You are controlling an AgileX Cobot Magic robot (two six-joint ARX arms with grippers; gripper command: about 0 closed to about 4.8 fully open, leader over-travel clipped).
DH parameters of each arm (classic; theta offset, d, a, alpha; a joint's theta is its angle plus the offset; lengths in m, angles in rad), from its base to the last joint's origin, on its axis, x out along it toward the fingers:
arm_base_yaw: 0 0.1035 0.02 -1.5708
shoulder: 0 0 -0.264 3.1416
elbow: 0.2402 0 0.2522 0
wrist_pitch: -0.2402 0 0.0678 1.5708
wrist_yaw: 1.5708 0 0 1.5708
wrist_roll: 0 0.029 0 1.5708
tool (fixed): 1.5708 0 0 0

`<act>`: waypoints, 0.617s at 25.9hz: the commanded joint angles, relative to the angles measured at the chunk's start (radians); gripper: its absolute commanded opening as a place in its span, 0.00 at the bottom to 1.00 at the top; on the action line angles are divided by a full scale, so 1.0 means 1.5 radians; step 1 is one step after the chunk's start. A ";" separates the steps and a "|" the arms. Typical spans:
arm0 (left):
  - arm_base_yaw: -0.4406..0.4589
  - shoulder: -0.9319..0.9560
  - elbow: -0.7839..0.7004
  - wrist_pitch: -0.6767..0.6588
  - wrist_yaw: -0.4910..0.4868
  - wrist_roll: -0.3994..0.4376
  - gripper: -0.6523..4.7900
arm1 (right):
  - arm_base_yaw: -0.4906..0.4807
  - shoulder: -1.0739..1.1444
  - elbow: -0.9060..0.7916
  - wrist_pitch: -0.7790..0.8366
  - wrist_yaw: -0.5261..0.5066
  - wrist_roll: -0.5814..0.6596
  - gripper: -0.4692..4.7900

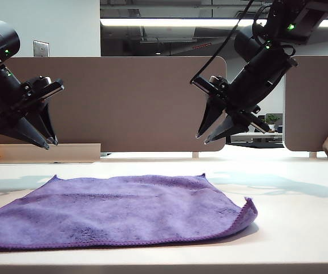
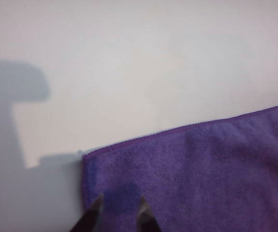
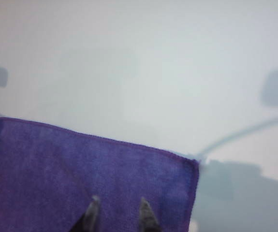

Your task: Fold the bottom of the cloth upward, then fold it vertically to form a square shape.

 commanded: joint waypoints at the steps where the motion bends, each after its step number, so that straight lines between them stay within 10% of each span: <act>1: 0.001 0.000 0.002 -0.003 -0.001 0.000 0.28 | -0.002 -0.003 0.008 -0.004 -0.001 -0.002 0.29; 16: 0.001 0.020 0.001 -0.019 0.004 0.000 0.28 | -0.006 0.022 0.020 -0.092 0.021 -0.047 0.29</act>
